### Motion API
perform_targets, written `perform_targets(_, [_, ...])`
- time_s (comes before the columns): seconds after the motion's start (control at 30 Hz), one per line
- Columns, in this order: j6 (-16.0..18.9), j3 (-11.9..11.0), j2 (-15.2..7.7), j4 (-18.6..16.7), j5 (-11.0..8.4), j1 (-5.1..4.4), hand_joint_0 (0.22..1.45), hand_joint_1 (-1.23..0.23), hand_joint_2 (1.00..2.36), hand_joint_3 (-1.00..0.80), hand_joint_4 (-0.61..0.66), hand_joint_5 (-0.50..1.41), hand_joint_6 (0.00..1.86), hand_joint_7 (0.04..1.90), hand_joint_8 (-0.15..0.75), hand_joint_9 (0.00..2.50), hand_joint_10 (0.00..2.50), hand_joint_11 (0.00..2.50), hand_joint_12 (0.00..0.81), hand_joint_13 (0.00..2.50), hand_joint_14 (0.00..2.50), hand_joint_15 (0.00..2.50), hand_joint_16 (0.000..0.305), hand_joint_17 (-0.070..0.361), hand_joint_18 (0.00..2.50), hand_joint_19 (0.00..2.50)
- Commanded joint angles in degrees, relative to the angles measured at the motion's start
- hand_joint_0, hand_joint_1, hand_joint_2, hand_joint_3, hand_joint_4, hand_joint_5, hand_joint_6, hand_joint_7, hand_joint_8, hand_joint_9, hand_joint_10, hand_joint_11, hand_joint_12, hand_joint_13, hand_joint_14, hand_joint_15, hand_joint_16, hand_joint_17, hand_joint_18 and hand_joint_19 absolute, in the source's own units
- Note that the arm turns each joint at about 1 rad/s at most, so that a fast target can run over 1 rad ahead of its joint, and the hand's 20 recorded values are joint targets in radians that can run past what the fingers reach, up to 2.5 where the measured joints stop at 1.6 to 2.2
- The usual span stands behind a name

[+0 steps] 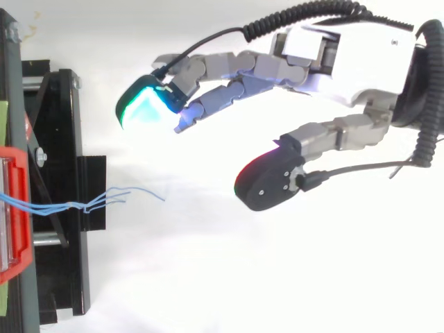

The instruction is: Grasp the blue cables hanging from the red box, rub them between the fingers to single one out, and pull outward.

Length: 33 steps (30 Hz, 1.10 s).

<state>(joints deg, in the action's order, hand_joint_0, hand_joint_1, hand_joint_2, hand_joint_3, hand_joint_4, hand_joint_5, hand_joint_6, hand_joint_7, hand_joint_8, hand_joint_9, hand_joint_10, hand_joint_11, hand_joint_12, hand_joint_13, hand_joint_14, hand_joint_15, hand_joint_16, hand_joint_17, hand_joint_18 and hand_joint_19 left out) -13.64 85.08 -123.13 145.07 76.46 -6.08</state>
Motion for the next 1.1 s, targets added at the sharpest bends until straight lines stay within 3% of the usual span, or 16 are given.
perform_targets(0.0, [-1.1,0.0,-1.1,-2.0,-0.62,-0.33,0.46,-0.52,1.00,-0.50,0.19,-0.25,0.50,0.69,0.235,0.12,0.00,0.00,0.356,0.01,0.00,0.09,0.055,0.124,0.00,0.13])
perform_targets(0.07, [-1.6,0.0,-1.1,-3.6,-0.97,-0.77,0.47,-0.53,1.00,-0.50,0.20,-0.24,0.50,0.70,0.239,0.14,0.00,0.00,0.357,0.06,0.00,0.11,0.054,0.121,0.00,0.15])
perform_targets(0.2, [-3.0,0.0,-1.1,-3.6,-2.29,-1.21,0.48,-0.55,1.00,-0.50,0.21,-0.23,0.50,0.71,0.256,0.26,0.00,0.00,0.348,0.22,0.00,0.13,0.048,0.108,0.10,0.15])
perform_targets(0.33, [-3.0,0.0,-3.5,-4.5,-2.72,-1.39,0.48,-0.55,1.00,-0.50,0.22,-0.23,0.50,0.71,0.261,0.32,0.00,0.00,0.346,0.28,0.01,0.15,0.046,0.103,0.15,0.15])
perform_targets(0.47, [-2.5,0.0,-5.2,-8.2,-3.08,-1.74,0.48,-0.55,1.00,-0.50,0.23,-0.22,0.50,0.73,0.266,0.36,0.00,0.03,0.351,0.34,0.01,0.18,0.045,0.102,0.19,0.17])
perform_targets(0.63, [-2.4,0.0,-5.2,-6.9,-3.87,-1.92,0.49,-0.54,1.00,-0.50,0.24,-0.22,0.50,0.74,0.276,0.44,0.00,0.08,0.349,0.38,0.01,0.21,0.044,0.100,0.24,0.20])
perform_targets(0.93, [-3.8,0.0,-5.4,-7.9,-6.77,-2.88,0.50,-0.54,1.00,-0.49,0.25,-0.21,0.50,0.75,0.281,0.49,0.00,0.12,0.349,0.43,0.01,0.23,0.043,0.097,0.27,0.21])
perform_targets(0.97, [-3.9,-1.1,-8.0,-8.8,-7.65,-2.97,0.50,-0.54,1.00,-0.49,0.25,-0.21,0.50,0.75,0.282,0.49,0.00,0.12,0.349,0.44,0.01,0.23,0.043,0.097,0.27,0.21])
perform_targets(1.07, [-2.9,-2.7,-10.4,-9.6,-7.38,-2.97,0.50,-0.54,1.00,-0.49,0.25,-0.20,0.50,0.76,0.284,0.51,0.00,0.13,0.347,0.45,0.01,0.24,0.043,0.096,0.27,0.21])
